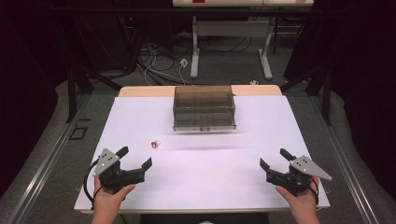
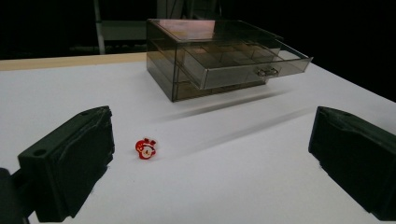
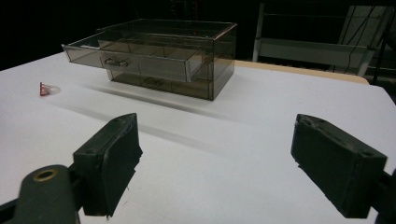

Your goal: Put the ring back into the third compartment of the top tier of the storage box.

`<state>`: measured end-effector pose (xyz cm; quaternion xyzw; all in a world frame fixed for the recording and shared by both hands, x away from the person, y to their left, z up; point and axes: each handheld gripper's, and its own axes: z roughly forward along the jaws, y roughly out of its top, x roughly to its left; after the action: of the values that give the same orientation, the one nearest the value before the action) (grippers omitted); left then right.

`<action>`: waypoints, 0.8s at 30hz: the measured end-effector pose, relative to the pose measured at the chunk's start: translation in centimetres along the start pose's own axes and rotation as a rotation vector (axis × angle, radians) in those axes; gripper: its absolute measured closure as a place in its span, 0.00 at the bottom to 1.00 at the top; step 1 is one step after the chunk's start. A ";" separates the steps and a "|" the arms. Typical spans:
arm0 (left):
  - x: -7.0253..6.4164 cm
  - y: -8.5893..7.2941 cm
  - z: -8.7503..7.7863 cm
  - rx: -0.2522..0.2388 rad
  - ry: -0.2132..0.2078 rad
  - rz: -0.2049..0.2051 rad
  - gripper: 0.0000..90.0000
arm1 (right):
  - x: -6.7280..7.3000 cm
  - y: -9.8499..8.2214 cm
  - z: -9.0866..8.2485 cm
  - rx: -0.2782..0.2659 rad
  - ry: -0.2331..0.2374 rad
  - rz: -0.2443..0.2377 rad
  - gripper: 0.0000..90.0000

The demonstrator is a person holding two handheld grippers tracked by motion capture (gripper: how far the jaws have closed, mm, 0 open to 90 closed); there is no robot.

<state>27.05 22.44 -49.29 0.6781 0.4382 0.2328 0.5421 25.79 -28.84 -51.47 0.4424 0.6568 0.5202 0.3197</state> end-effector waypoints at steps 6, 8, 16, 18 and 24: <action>0.4 0.6 0.4 0.002 0.018 -0.009 0.00 | -0.2 0.0 0.0 0.010 -0.005 0.001 0.17; 0.5 0.8 0.6 0.008 0.026 -0.009 0.00 | -0.1 0.0 0.0 0.007 -0.003 0.010 0.17; 0.7 1.5 1.3 0.029 0.053 0.002 0.02 | -0.2 -0.1 0.0 0.010 -0.006 0.020 0.17; 0.9 1.7 1.4 0.036 0.059 0.014 0.03 | -0.2 -0.1 0.0 0.002 -0.008 0.013 0.17; 1.4 2.4 1.8 0.056 0.087 0.016 0.06 | -0.4 -0.1 0.0 0.018 -0.007 0.023 0.17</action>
<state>30.00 22.61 -47.81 0.6858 0.4623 0.2540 0.5014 25.90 -29.19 -51.59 0.4548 0.6552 0.5163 0.3120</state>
